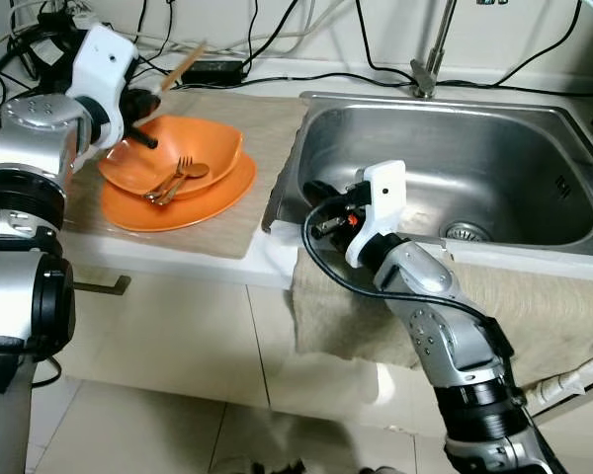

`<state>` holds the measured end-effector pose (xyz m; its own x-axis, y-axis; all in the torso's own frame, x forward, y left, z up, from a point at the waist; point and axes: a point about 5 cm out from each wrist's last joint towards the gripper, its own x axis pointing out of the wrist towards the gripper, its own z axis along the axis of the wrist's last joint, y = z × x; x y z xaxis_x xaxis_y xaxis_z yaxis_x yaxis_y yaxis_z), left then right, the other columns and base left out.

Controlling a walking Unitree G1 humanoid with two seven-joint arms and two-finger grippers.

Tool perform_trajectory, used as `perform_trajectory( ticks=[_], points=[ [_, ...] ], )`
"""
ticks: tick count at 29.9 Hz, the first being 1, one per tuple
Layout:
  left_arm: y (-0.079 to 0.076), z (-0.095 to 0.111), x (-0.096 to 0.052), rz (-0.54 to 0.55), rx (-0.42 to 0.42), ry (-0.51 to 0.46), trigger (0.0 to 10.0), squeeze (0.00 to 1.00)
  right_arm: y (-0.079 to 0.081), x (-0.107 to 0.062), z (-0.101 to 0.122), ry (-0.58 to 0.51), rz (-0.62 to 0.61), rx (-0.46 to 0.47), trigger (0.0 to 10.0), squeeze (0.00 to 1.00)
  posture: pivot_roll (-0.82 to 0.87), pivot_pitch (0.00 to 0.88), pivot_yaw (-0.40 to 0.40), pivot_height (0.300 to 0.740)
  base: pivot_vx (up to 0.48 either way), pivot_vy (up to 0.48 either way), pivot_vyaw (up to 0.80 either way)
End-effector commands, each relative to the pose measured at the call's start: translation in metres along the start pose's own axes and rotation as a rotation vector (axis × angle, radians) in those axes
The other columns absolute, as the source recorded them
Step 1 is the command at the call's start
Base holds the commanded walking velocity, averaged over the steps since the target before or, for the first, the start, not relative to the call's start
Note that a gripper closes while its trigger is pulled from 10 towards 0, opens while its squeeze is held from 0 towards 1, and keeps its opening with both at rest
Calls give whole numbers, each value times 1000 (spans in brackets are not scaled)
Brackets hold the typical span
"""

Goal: Kitchen organization

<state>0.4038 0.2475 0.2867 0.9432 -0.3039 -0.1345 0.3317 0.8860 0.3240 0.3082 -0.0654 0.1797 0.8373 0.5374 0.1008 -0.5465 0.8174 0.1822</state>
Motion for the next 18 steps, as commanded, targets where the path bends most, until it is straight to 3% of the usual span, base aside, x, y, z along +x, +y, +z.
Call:
perform_trajectory(
  ticks=[1,8,10,11,13,18],
  points=[
    [-7,8,2,-50,-31,-62,0,0,-9,2,6,-42,-63,-7,10000,0,38,10,53,740,0,0,0],
    [-38,24,6,-182,-182,-240,0,0,-17,6,20,-135,-145,-24,10000,0,43,5,46,740,0,0,0],
    [-41,24,6,-189,-189,-247,0,0,-17,7,20,-140,-150,-24,10000,0,43,5,46,740,0,0,0],
    [-54,21,6,-231,-237,-270,0,0,-18,9,21,-152,-161,-13,10000,0,46,3,44,740,0,0,0],
    [-65,16,6,-259,-273,-281,0,0,-18,10,22,-164,-169,1,10000,0,46,2,45,740,0,0,0],
    [-83,7,3,-290,-335,-268,0,0,-18,13,34,-226,-166,111,10000,0,50,2,43,740,0,0,0]
  ],
)
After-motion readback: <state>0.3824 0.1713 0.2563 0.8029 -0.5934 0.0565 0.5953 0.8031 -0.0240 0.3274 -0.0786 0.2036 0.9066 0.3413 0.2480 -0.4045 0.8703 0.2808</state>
